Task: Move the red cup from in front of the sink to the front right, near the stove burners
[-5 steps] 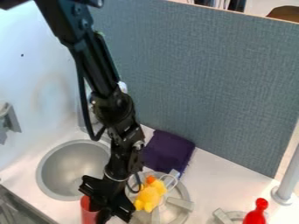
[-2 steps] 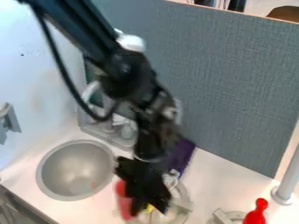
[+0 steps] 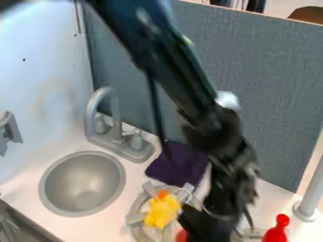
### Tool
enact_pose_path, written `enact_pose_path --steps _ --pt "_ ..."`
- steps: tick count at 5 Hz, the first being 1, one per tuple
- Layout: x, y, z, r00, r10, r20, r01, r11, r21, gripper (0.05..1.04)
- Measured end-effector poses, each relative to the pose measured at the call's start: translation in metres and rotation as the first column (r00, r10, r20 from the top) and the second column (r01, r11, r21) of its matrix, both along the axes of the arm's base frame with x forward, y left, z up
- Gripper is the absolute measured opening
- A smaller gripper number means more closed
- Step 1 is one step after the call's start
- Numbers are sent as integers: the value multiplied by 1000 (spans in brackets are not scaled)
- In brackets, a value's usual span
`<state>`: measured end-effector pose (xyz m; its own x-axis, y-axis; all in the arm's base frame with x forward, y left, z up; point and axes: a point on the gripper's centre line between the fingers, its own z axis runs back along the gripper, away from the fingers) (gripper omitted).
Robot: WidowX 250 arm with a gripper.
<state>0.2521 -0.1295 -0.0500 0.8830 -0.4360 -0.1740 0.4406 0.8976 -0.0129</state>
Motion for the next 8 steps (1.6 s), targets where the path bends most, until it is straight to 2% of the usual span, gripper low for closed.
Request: enact_pose_path --steps 1,2,3,4,6,7,8 --pt "4 -16 -19 998 -55 10 54 997 52 112" --pt "8 -15 -32 998 -25 65 14 988 157 112" --pt "6 -14 -34 993 -24 115 -3 974 225 112" --pt "-8 -1 -41 995 -26 97 3 972 233 112" --pt "8 4 -40 997 -26 68 19 995 96 112" --pt "12 4 -40 997 -43 64 40 998 53 135" --pt "10 6 -40 998 -47 48 44 997 57 218"
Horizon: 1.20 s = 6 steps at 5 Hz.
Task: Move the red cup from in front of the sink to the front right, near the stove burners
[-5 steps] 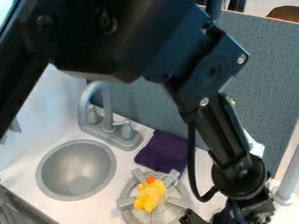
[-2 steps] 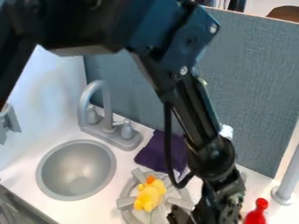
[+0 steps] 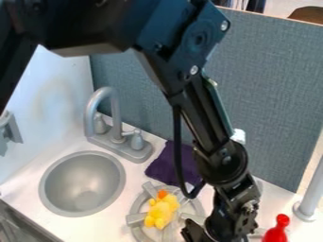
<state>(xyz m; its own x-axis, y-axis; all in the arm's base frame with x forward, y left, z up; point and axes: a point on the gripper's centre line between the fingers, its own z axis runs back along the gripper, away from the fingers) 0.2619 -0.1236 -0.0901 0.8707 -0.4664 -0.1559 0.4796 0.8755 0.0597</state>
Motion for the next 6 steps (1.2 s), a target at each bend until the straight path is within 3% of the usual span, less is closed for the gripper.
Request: enact_pose_path --steps 1,2,3,4,5,6 --pt "-9 11 0 998 59 -36 -60 998 -15 474" --pt "-4 21 39 993 105 55 -99 991 -92 784" --pt "-4 28 69 983 148 109 -131 980 -149 1008" --pt "3 45 98 963 227 148 -196 960 -201 1007" --pt "37 86 115 914 341 221 -314 938 -147 1004" --pt "80 135 112 860 470 200 -456 883 -111 1004"
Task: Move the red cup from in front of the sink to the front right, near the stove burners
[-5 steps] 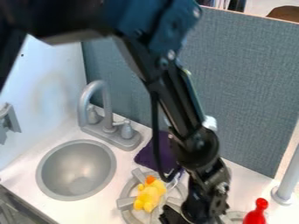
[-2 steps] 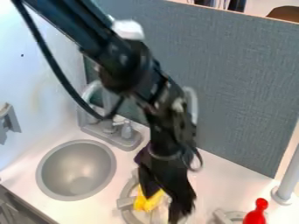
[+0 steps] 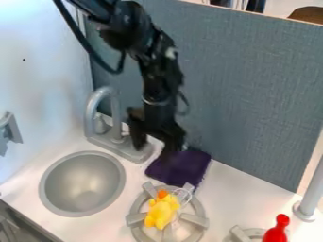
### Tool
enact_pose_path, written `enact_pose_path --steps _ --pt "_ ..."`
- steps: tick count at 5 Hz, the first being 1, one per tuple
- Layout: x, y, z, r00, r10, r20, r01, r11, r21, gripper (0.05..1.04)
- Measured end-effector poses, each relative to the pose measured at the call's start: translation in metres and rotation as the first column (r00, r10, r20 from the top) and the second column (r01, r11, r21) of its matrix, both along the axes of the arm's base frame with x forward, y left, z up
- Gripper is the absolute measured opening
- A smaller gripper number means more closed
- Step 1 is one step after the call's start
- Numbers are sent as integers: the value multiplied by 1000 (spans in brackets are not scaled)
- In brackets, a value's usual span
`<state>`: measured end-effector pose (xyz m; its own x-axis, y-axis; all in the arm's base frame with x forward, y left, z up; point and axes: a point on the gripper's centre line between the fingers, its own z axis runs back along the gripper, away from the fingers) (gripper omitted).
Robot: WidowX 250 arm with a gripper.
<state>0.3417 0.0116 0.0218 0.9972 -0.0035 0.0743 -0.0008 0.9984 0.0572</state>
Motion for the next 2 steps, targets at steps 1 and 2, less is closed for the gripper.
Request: enact_pose_path --steps 1,2 --pt "25 37 -16 995 92 -42 -92 996 4 1004" --pt "36 43 -27 988 125 -88 -122 992 40 1004"
